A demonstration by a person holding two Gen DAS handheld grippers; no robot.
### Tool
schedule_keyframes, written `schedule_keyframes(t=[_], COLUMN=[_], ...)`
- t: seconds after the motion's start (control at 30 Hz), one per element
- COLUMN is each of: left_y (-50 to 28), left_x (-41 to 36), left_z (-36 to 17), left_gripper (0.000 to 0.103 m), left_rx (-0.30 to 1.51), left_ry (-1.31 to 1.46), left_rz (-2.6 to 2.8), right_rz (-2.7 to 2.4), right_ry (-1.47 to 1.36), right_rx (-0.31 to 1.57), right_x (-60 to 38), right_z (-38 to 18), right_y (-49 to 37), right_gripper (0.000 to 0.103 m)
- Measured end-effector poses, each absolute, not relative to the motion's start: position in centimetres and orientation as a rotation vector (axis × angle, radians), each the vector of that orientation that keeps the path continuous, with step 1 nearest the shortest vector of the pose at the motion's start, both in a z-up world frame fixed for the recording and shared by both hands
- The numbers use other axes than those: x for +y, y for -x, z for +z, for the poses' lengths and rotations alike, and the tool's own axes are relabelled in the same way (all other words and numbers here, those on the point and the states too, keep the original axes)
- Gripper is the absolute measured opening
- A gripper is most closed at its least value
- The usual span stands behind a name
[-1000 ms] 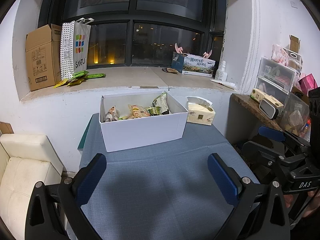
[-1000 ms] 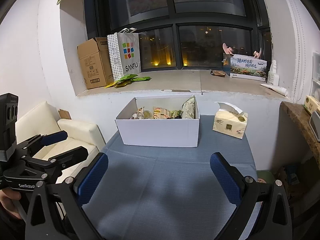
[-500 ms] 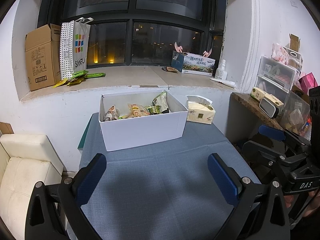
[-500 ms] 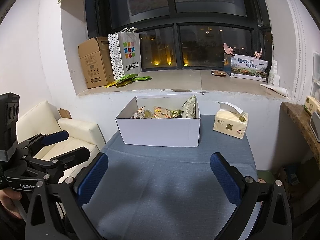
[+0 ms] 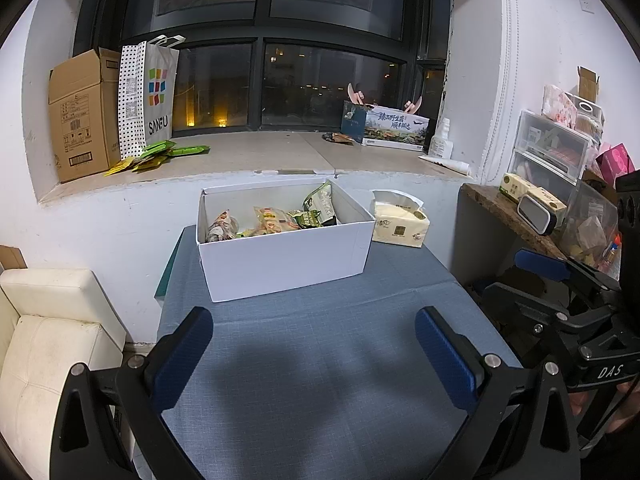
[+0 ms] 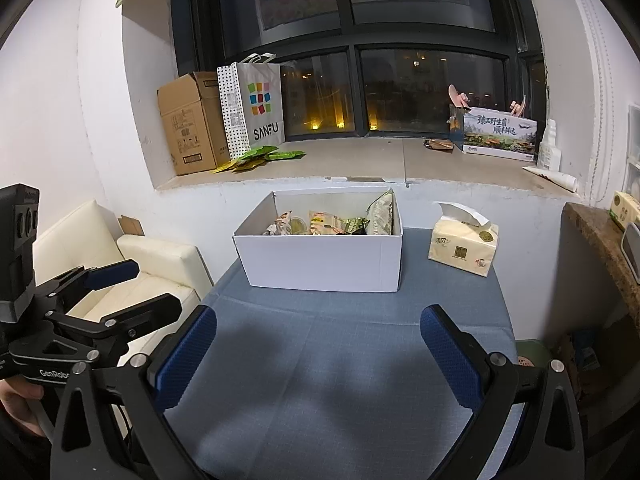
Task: Organize snacks
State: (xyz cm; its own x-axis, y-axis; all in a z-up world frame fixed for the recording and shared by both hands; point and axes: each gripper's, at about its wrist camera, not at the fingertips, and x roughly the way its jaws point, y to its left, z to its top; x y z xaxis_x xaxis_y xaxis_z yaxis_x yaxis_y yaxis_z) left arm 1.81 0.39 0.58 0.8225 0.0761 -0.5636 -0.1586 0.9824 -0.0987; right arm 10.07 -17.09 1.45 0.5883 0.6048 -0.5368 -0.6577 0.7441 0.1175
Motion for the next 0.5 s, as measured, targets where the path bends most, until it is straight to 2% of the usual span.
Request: schedule_keyframes(t=[0.5], left_y=[-1.75], left_x=[0.33], left_z=[0.57], left_gripper=[0.103], left_rx=[0.596], left_ry=[0.141], left_rz=[0.122], right_rz=[0.740], right_ry=[0.100], right_rx=[0.585], right_x=[-17.03], right_z=[1.38], right_y=[-10.10], right_gripper=[0.103])
